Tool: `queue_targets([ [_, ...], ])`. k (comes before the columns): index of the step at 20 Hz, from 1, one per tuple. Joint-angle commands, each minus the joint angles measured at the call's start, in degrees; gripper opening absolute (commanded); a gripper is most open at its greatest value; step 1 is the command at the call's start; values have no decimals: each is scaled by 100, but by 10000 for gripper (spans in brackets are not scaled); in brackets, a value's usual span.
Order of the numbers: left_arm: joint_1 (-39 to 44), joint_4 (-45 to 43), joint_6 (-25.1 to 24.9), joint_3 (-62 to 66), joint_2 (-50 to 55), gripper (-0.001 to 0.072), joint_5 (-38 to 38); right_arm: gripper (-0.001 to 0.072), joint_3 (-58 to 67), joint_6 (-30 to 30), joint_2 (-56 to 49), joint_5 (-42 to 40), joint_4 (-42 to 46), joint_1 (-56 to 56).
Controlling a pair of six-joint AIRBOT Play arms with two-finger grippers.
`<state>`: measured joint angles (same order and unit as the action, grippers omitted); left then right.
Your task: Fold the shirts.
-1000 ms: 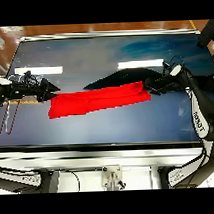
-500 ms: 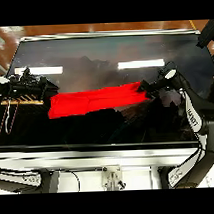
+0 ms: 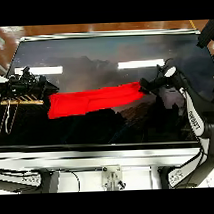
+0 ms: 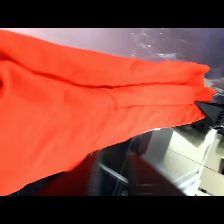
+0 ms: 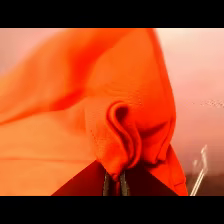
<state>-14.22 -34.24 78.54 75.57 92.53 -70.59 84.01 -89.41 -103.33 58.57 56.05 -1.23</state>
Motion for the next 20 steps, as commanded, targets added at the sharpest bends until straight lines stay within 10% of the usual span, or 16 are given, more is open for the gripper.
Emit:
queue_targets([
  [1,175,855,-933,7,-4,36,-2,66,9,251,804,39,-7,-9],
  [20,4096,2059,-1488,7,282,36,2052,67,9,94,3882,1388,-35,39],
])
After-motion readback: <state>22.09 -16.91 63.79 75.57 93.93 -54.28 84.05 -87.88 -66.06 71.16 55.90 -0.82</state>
